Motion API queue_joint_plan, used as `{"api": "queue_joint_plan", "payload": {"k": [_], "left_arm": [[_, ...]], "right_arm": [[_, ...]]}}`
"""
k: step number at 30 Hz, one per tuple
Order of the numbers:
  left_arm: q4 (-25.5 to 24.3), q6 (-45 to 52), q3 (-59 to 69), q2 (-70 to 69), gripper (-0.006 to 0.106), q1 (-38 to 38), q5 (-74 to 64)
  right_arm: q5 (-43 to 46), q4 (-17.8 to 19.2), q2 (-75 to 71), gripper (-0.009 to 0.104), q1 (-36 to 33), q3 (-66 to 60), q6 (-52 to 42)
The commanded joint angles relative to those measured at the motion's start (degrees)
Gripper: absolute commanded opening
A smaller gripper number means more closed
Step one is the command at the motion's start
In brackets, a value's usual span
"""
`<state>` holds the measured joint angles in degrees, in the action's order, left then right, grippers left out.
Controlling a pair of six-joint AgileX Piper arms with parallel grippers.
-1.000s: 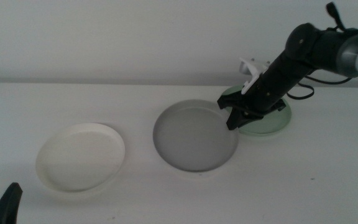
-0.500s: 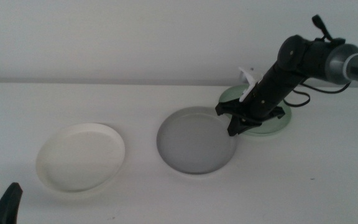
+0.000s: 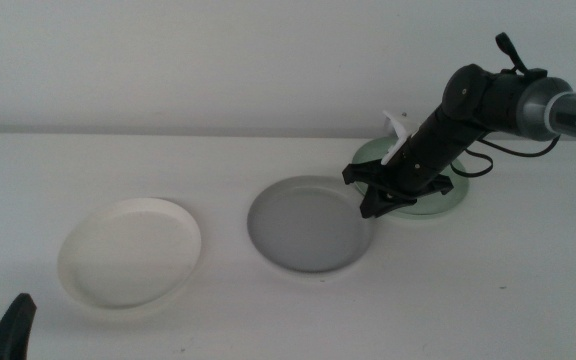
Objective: Stack the three bowls on top of each other.
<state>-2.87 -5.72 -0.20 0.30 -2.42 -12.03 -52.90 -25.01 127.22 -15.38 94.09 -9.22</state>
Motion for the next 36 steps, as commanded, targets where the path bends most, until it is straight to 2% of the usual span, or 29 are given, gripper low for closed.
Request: {"api": "queue_joint_plan", "payload": {"k": [1,5,10,12,15,17,19,24,27,31,36], "left_arm": [[0.32,-0.25,2.4,-2.38,0.094,0.18,1.0],[0.32,-0.25,2.4,-2.38,0.094,0.18,1.0],[0.32,-0.25,2.4,-2.38,0.094,0.18,1.0],[0.32,-0.25,2.4,-2.38,0.094,0.18,1.0],[0.32,-0.54,2.4,-2.38,0.094,0.18,1.0],[0.32,-0.54,2.4,-2.38,0.094,0.18,1.0],[0.32,-0.54,2.4,-2.38,0.094,0.18,1.0],[0.32,-0.3,2.4,-2.38,0.094,0.18,1.0],[0.32,-0.3,2.4,-2.38,0.094,0.18,1.0],[0.32,-0.3,2.4,-2.38,0.094,0.18,1.0],[0.32,-0.3,2.4,-2.38,0.094,0.18,1.0]], "right_arm": [[0.57,-2.32,-0.36,0.021,0.05,0.61,-2.13],[0.57,-3.5,-2.4,0.043,0.05,0.88,-3.23],[-2.3,-1.85,-7.77,0.046,1.91,6.31,-0.9],[-5.99,0.32,-9.5,0.048,3.91,10.06,2.29],[-14.32,6.19,-9.83,0.054,8.4,16.1,6.68],[-17.8,10.46,-9.43,0.059,12.03,16.72,8.81],[-19.43,12.32,-8.68,0.06,15.75,15.83,9.22],[-18.6,11.0,-3.45,0.06,20.66,15.18,9.65],[-15.96,10.76,0.12,0.06,20.56,15.18,9.65],[-13.39,7.72,3.54,0.059,20.08,15.3,9.65],[-11.4,7.82,6.84,0.059,18.96,15.3,9.65]]}}
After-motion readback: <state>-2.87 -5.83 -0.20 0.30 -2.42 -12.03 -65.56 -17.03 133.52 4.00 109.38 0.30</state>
